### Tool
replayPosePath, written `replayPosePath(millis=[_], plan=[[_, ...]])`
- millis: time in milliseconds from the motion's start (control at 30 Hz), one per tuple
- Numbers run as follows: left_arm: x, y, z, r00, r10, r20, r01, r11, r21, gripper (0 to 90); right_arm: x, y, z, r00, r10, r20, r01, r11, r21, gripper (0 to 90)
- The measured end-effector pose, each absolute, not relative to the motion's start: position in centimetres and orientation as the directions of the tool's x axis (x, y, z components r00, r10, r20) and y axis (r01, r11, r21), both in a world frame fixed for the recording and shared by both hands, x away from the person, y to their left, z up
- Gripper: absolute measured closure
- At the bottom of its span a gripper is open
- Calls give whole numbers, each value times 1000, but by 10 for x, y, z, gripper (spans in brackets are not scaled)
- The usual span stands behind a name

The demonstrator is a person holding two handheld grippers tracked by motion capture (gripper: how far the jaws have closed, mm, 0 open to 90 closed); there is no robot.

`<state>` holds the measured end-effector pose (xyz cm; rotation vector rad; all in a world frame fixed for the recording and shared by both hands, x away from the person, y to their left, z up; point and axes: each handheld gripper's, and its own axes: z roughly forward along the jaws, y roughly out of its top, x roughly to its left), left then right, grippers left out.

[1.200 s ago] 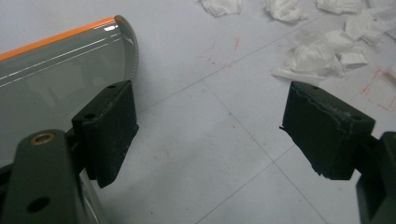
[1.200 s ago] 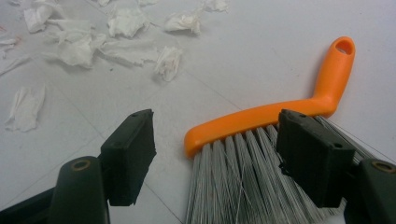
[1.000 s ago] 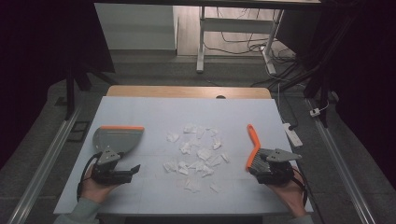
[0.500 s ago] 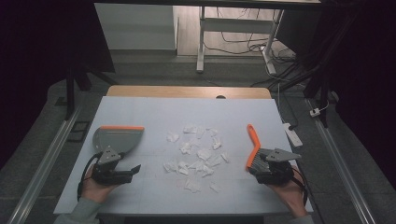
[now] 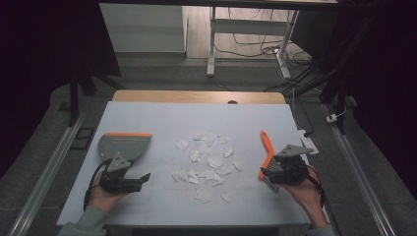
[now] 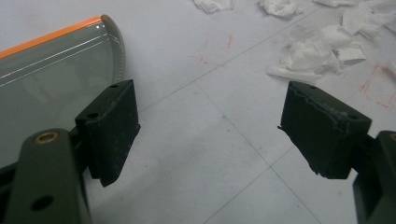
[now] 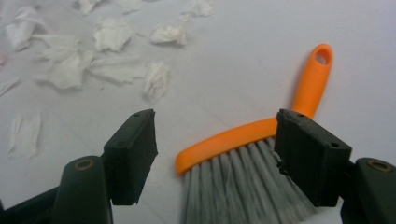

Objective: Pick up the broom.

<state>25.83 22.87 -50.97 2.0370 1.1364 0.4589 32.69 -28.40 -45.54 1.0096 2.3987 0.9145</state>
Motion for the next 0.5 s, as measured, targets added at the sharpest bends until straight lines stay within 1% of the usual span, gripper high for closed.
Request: replayPosePath(millis=[200, 300, 333, 367, 400, 433, 500], plan=[[259, 229, -510, 539, 841, -45, 577, -329, 748, 204, 344, -282, -448, -641, 765, -69, 529, 505, 682, 288], [259, 229, -510, 539, 841, -41, 575, -332, 748, 204, 363, -280, -440, -609, 791, -57, 570, 486, 662, 296], [259, 229, -510, 540, 841, -41, 574, -333, 748, 204, 363, -280, -440, -609, 791, -57, 570, 486, 662, 296], [259, 229, -510, 543, 839, -40, 573, -335, 748, 205, 376, -278, -437, -584, 809, -62, 615, 491, 618, 297], [259, 229, -510, 544, 838, -40, 571, -335, 749, 206, 380, -278, -435, -573, 818, -52, 635, 484, 603, 298], [259, 228, -510, 547, 836, -39, 570, -338, 749, 206, 380, -278, -435, -573, 818, -52, 635, 484, 603, 298], [259, 227, -511, 554, 832, -36, 568, -346, 747, 206, 397, -274, -429, -534, 844, -44, 688, 464, 558, 302]])
